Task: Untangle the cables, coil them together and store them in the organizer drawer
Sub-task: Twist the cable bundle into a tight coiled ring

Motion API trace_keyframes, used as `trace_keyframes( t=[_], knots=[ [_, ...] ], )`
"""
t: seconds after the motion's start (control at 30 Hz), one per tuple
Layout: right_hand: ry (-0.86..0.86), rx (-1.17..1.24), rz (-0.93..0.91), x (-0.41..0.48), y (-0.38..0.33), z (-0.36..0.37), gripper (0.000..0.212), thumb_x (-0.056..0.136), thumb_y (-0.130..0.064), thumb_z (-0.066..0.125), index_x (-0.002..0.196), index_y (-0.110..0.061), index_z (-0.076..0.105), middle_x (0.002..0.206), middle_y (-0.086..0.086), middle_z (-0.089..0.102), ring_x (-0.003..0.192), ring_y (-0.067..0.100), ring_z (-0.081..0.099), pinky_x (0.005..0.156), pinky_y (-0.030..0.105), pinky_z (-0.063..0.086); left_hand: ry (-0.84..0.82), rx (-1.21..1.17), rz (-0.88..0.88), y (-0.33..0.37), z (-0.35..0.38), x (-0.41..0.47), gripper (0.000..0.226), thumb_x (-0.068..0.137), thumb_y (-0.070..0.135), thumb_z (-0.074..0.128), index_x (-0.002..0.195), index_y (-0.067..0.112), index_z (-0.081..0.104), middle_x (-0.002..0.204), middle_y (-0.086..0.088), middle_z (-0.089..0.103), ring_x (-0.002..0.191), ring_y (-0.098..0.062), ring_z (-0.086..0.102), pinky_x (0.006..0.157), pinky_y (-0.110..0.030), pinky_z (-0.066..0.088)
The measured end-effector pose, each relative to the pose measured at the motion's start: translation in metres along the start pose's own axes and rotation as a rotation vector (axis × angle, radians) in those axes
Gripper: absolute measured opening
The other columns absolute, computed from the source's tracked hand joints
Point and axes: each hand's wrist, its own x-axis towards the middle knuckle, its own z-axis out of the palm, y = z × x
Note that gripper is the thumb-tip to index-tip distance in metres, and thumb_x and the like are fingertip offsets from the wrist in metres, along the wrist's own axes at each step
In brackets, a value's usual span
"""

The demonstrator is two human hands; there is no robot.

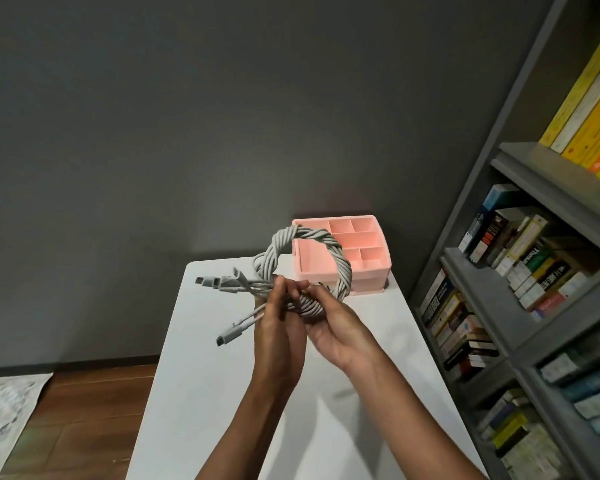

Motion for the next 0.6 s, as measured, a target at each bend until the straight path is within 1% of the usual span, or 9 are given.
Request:
trace_keyframes(
  t=[0.03,0.07,0.13,0.23,0.33,0.43,0.47,0.53,0.6],
  knots=[
    [-0.083,-0.004,0.062,-0.002,-0.003,0.0,0.01,0.081,-0.01,0.061,0.085,-0.005,0.069,0.103,0.016,0.066,0.091,0.023,0.067,0.079,0.028,0.057,-0.011,-0.016,-0.008,0.002,0.0,0.0,0.042,0.098,0.021,0.038,0.059,0.013,0.05,0.062,0.0,0.052,0.068,-0.011,0.059,0.075,-0.024,0.051],
    [-0.127,-0.003,0.079,-0.003,-0.006,-0.001,0.011,0.082,-0.013,0.059,0.084,-0.006,0.068,0.093,0.011,0.067,0.086,0.019,0.068,0.082,0.029,0.057,-0.019,-0.027,-0.013,0.003,0.0,0.001,0.046,0.1,0.02,0.035,0.057,0.014,0.049,0.061,0.001,0.049,0.066,-0.01,0.058,0.074,-0.023,0.052],
    [-0.145,0.008,0.02,-0.002,-0.012,-0.003,0.013,0.082,-0.008,0.057,0.092,-0.003,0.064,0.083,0.01,0.068,0.076,0.016,0.069,0.08,0.029,0.058,-0.032,-0.04,-0.02,0.005,-0.001,0.002,0.049,0.1,0.018,0.033,0.054,0.015,0.05,0.06,0.0,0.048,0.068,-0.011,0.056,0.079,-0.024,0.049],
    [-0.053,0.005,-0.106,0.001,-0.011,-0.002,0.021,0.086,0.004,0.054,0.106,0.003,0.06,0.09,0.018,0.067,0.076,0.021,0.069,0.078,0.031,0.059,-0.012,-0.056,-0.024,0.003,-0.004,0.002,0.044,0.096,0.014,0.038,0.056,0.013,0.055,0.064,-0.002,0.053,0.075,-0.013,0.06,0.083,-0.024,0.051],
    [0.082,-0.049,-0.173,0.003,-0.006,-0.005,0.018,0.085,0.009,0.059,0.102,0.005,0.064,0.09,0.02,0.069,0.077,0.025,0.069,0.073,0.033,0.059,0.047,-0.012,0.003,-0.002,-0.008,0.002,0.034,0.087,0.012,0.046,0.059,0.014,0.066,0.07,-0.002,0.061,0.08,-0.011,0.063,0.084,-0.022,0.049],
    [0.137,-0.103,-0.202,0.002,-0.003,-0.006,0.014,0.085,0.008,0.061,0.097,0.004,0.065,0.087,0.016,0.069,0.075,0.023,0.069,0.071,0.031,0.059,0.054,-0.043,-0.019,-0.001,-0.007,0.0,0.025,0.084,0.012,0.047,0.061,0.011,0.056,0.066,-0.002,0.05,0.075,-0.015,0.054,0.086,-0.026,0.04],
    [0.142,-0.127,-0.207,0.002,-0.001,-0.006,0.015,0.085,0.007,0.061,0.1,0.004,0.065,0.087,0.014,0.068,0.074,0.021,0.068,0.071,0.029,0.059,0.068,-0.063,-0.026,0.0,-0.005,0.0,0.023,0.085,0.011,0.046,0.063,0.01,0.051,0.063,-0.002,0.046,0.072,-0.015,0.051,0.084,-0.027,0.039],
    [0.105,-0.123,-0.168,0.005,0.001,-0.01,0.021,0.086,0.001,0.062,0.106,0.002,0.062,0.086,0.011,0.069,0.076,0.017,0.068,0.075,0.027,0.057,0.094,-0.13,-0.033,0.002,-0.003,0.0,0.032,0.089,0.009,0.043,0.059,0.012,0.049,0.059,-0.001,0.042,0.065,-0.015,0.048,0.078,-0.027,0.038],
    [-0.045,-0.06,-0.032,0.005,0.002,-0.013,0.021,0.085,-0.013,0.064,0.103,-0.003,0.06,0.087,0.01,0.065,0.089,0.021,0.064,0.092,0.033,0.051,0.094,-0.184,-0.035,0.002,0.0,0.0,0.037,0.09,0.009,0.042,0.054,0.014,0.049,0.058,-0.001,0.04,0.062,-0.015,0.046,0.075,-0.026,0.041]
  ],
)
